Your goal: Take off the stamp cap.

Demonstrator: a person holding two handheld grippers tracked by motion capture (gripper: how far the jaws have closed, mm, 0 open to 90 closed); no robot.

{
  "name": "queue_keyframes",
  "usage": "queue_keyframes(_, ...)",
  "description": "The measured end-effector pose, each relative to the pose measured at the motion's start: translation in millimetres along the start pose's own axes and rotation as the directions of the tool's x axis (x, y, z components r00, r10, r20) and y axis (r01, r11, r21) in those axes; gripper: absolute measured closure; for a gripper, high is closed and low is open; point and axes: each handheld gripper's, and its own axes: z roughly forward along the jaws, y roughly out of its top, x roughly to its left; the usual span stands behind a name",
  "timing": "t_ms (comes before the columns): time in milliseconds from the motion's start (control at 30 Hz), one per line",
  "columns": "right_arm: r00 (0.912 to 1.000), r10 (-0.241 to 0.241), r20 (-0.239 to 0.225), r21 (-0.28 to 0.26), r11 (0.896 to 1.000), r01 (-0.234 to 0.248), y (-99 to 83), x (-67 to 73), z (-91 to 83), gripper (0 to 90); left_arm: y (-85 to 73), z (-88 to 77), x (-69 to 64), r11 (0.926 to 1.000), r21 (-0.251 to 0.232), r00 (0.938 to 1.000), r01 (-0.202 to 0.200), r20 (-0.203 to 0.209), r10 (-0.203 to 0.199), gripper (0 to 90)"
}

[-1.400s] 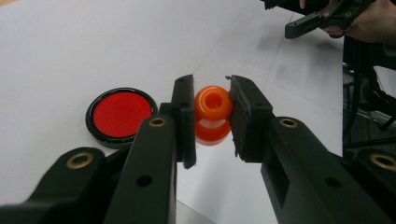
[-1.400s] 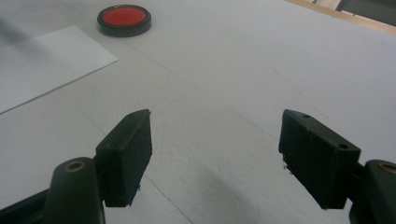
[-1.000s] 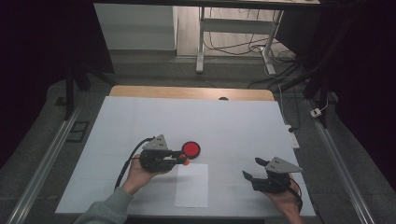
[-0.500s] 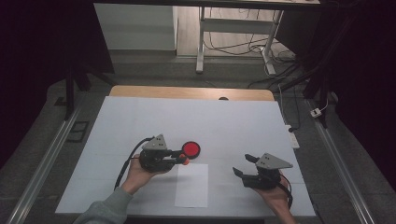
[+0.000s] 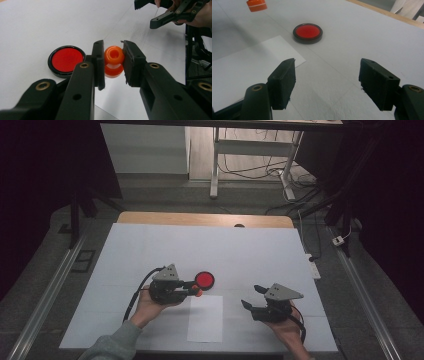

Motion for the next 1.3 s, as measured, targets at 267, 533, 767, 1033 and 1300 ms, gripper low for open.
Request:
queue_keyframes(267,0.9994,-0.015,-0.030,-0.005,1.000,0.015,5.6,8.1,8.8,29.0,0.0,1.7,-0.5,1.0000,0.002,1.0000,0.000,0.001,0.000,72.3)
queue_keyframes(533,0.9984,-0.029,-0.048,-0.001,1.000,0.029,9.5,14.3,15.7,29.0,0.0,1.8,-1.2,1.0000,0.001,1.0000,0.000,0.004,0.000,72.3)
queue_keyframes(767,0.9972,-0.039,-0.064,0.001,0.999,0.039,13.1,18.9,20.8,29.0,0.0,2.1,-0.9,1.0000,0.001,1.0000,0.001,0.006,-0.001,72.3)
queue_keyframes(1033,0.9951,-0.053,-0.084,0.005,0.999,0.053,15.9,25.0,28.3,29.0,0.0,2.2,-1.1,1.0000,0.001,1.0000,-0.001,0.006,0.001,72.3)
queue_keyframes(1300,0.9936,-0.065,-0.092,0.012,0.998,0.066,19.7,30.2,33.6,29.0,0.1,2.4,-1.3,1.0000,0.001,1.0000,0.000,0.010,0.000,72.3)
